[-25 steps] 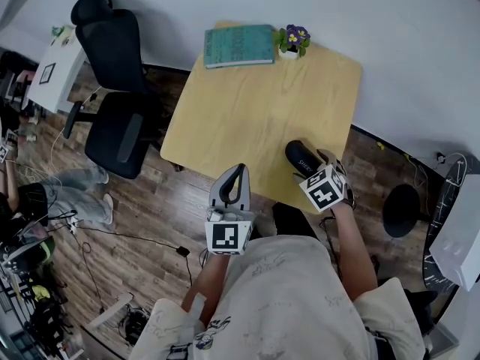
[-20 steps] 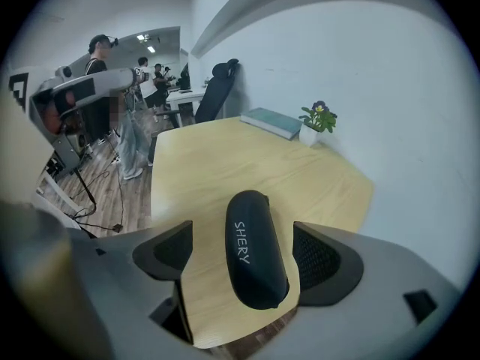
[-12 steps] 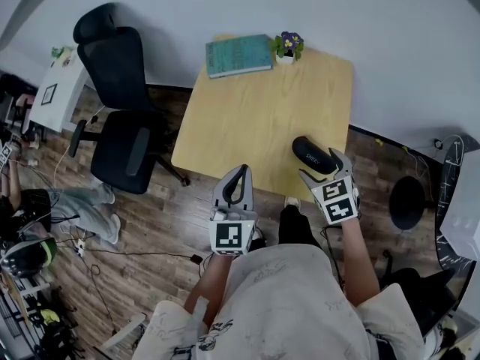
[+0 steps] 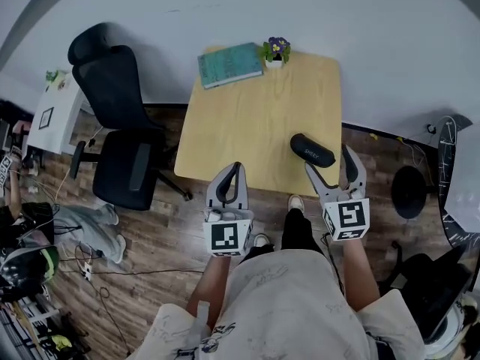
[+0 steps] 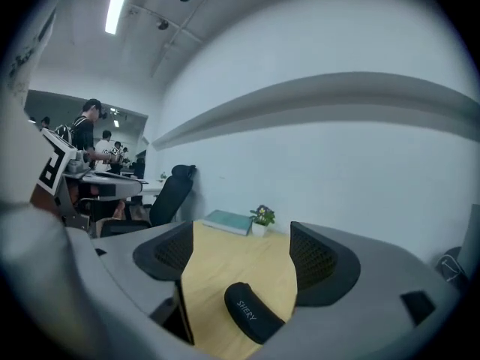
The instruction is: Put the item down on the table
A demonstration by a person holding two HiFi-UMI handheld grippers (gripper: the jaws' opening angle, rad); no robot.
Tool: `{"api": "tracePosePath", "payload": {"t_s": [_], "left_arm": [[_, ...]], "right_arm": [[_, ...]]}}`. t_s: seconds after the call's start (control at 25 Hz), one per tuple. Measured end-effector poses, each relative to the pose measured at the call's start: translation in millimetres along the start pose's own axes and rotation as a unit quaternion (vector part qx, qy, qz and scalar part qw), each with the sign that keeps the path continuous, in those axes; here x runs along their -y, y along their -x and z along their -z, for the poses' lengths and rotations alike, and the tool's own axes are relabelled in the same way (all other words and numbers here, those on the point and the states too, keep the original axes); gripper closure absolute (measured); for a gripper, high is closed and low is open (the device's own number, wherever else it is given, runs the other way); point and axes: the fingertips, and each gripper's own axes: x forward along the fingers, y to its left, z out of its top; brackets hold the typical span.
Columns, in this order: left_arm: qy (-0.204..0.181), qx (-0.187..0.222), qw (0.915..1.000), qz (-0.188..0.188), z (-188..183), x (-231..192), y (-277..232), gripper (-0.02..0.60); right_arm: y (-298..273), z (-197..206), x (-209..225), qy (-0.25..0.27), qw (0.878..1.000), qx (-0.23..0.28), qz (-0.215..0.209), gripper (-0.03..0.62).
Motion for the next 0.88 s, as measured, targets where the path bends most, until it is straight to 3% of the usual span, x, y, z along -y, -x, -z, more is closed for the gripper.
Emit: {"api": "tracePosePath", "payload": {"t_s": [0.32,0.88], "left_arm": [[-0.015,0.040,0.9988,0.023,-23.5,4.0,13.2,0.574],[-0.027,0.058,0.9972,0.039,-25.5,12.7,31.6,0.574]], "right_arm": [[47.7,-30.8,0.2,-0.001,0.991,0.108,0.075,0.191],[90.9,-19.1,2.8,-0.015,0.987,0.107,0.119,0.192]]}}
